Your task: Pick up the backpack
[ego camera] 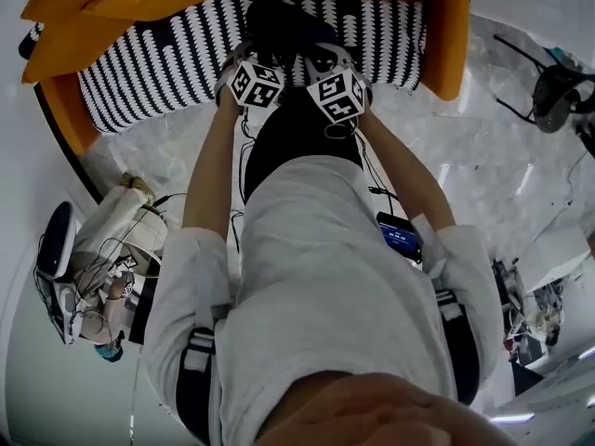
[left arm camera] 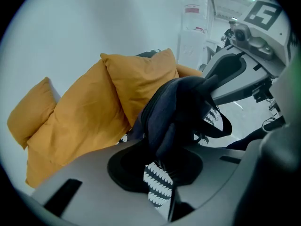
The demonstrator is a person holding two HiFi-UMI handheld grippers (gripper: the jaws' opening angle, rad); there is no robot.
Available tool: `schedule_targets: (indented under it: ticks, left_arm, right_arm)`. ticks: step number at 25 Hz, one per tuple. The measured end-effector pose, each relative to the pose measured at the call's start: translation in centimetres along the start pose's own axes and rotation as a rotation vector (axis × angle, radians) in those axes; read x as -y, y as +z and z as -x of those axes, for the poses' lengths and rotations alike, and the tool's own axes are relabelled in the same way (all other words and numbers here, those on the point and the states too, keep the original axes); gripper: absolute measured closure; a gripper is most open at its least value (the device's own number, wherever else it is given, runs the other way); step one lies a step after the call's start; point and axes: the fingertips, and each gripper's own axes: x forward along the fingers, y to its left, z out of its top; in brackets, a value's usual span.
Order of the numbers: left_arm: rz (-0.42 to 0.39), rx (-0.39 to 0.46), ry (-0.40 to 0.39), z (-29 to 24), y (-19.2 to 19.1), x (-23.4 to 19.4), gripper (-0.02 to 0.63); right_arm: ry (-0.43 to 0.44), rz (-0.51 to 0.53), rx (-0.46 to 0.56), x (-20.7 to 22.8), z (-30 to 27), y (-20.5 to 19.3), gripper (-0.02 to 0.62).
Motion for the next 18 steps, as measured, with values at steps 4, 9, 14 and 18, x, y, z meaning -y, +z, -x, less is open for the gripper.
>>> schedule_targets:
  ticks: [4, 9, 14, 18]
  left_arm:
    - [0.034, 0.009, 0.002, 1.3, -2.1, 0.7, 0.535]
    - [0.071, 0.018, 0.0, 2.6, -4.6, 1.7, 0.535]
    - [0.102, 0.036, 0.008, 4.4, -6.9, 3.0, 0.535]
    - [0.138, 0.062, 0.033, 5.8, -8.6, 3.4, 0.541]
  right_arm:
    - [0.008, 0.028, -0.005, -2.2, 0.4, -0.5, 0.492]
    - [0.017, 0.06, -0.011, -4.8, 0.8, -1.5, 0.492]
    - [0.008, 0.112, -0.031, -7.0, 1.3, -2.4, 0.499]
    - [-0.001, 0.159, -0.055, -8.9, 1.7, -2.6, 0.505]
